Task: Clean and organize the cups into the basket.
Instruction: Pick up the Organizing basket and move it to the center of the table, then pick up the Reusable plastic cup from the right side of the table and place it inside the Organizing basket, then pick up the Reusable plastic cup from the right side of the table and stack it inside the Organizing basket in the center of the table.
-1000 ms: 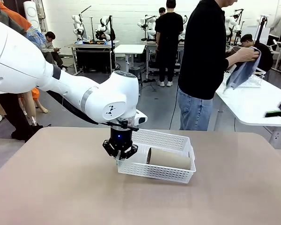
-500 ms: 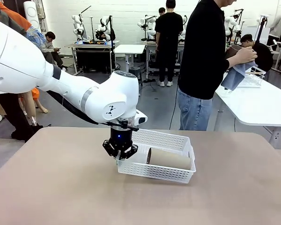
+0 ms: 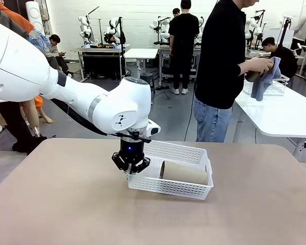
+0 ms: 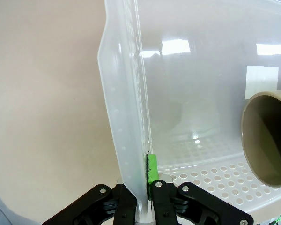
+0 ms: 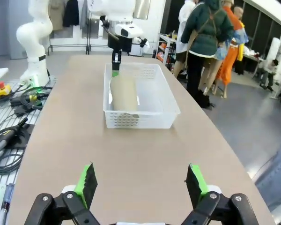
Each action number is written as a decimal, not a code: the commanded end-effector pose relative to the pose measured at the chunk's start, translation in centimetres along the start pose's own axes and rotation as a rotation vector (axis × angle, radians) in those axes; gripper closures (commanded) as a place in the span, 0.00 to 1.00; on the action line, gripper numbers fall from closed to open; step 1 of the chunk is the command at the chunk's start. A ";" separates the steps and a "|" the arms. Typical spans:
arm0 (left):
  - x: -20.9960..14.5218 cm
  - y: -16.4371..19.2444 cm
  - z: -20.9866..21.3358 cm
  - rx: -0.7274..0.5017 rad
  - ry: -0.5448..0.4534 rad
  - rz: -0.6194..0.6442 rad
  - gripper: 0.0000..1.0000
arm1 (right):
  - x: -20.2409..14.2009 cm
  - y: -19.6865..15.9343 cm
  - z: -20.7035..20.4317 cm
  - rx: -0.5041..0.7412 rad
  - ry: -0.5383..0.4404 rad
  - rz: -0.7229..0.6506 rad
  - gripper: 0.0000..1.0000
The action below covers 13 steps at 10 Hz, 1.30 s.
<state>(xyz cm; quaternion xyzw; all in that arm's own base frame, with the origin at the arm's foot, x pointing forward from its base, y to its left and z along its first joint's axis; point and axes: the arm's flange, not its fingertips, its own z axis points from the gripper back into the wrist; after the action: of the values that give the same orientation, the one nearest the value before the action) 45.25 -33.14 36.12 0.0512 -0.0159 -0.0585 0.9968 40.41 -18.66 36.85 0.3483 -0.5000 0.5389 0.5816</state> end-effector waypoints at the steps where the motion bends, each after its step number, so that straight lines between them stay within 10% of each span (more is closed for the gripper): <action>1: -0.2 -0.2 -0.4 0.014 0.003 -0.014 1.00 | 0.0 0.6 0.2 0.022 -0.046 0.022 0.00; 13: -0.2 -0.2 -0.4 0.014 0.003 -0.014 1.00 | 0.0 0.6 0.2 0.022 -0.046 0.022 0.00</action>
<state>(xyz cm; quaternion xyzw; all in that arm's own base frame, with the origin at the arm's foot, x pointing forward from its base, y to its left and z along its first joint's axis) 45.25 -33.14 36.12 0.0512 -0.0159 -0.0585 0.9968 39.95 -18.58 37.02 0.3607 -0.5084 0.5393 0.5662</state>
